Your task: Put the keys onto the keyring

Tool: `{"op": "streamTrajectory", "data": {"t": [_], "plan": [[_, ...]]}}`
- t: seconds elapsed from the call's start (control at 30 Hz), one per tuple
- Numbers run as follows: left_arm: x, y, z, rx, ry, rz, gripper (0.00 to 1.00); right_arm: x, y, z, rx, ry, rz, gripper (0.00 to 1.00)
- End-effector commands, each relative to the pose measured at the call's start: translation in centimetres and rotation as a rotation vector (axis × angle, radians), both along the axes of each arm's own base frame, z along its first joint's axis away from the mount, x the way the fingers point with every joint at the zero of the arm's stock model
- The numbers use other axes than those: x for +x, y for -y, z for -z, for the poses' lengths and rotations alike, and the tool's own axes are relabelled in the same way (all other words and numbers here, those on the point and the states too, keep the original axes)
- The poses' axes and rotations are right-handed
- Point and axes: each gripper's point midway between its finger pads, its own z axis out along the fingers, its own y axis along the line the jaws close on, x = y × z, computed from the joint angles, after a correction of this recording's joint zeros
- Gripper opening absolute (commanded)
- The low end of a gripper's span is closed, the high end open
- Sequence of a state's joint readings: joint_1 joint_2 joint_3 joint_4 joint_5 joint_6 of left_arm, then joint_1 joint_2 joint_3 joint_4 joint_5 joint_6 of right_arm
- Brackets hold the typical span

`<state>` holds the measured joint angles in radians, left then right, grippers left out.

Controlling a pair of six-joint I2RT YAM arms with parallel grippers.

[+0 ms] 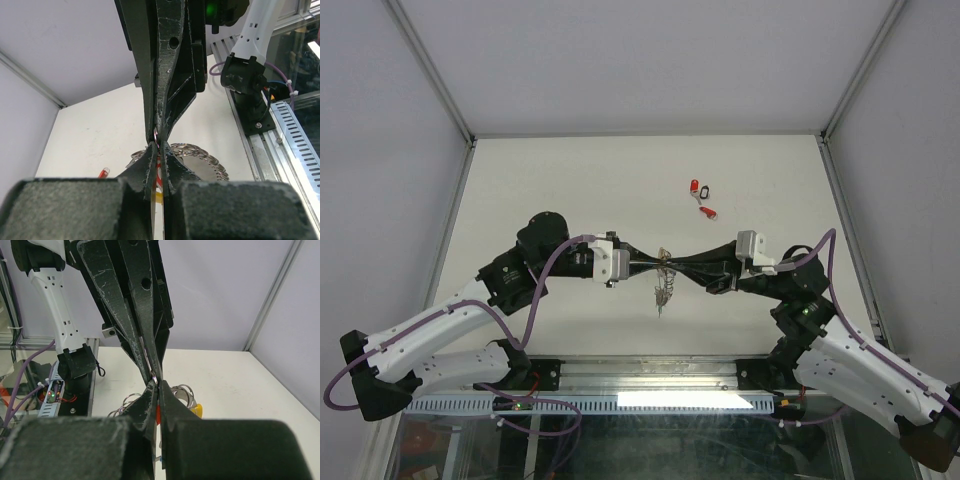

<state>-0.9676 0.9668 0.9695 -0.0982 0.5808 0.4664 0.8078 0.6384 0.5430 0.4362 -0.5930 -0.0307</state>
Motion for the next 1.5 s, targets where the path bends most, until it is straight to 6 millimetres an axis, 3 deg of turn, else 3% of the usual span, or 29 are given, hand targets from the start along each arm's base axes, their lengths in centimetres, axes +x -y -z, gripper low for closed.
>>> {"op": "streamTrajectory", "data": {"t": [0.0, 0.17, 0.37, 0.67, 0.87, 1.17, 1.47], "plan": [[-0.4, 0.1, -2.2, -0.025, 0.07, 0.032, 0.0, -1.0, 0.7, -3.5, 0.051, 0.086, -0.012, 0.0], [0.1, 0.1, -2.0, -0.005, 0.072, 0.01, 0.0, -0.9, 1.1, -3.5, 0.035, 0.095, 0.014, 0.01], [0.5, 0.3, -1.5, 0.007, 0.063, -0.003, 0.0, -1.0, 1.7, -3.7, 0.018, 0.101, 0.041, 0.1], [0.9, 0.1, -0.9, 0.015, 0.055, -0.031, 0.0, -0.9, 2.1, -3.4, 0.0, 0.086, 0.06, 0.09], [1.5, 0.0, -0.3, 0.024, 0.037, -0.065, 0.0, -0.6, 2.5, -3.6, 0.01, 0.083, 0.091, 0.16], [3.1, 0.0, 2.7, 0.056, -0.035, -0.119, 0.0, 2.5, 3.7, -3.4, 0.023, 0.036, 0.273, 0.18], [5.3, -0.3, 5.9, 0.039, -0.159, -0.16, 0.0, 5.4, 4.7, -1.8, -0.031, -0.064, 0.431, 0.18]]}}
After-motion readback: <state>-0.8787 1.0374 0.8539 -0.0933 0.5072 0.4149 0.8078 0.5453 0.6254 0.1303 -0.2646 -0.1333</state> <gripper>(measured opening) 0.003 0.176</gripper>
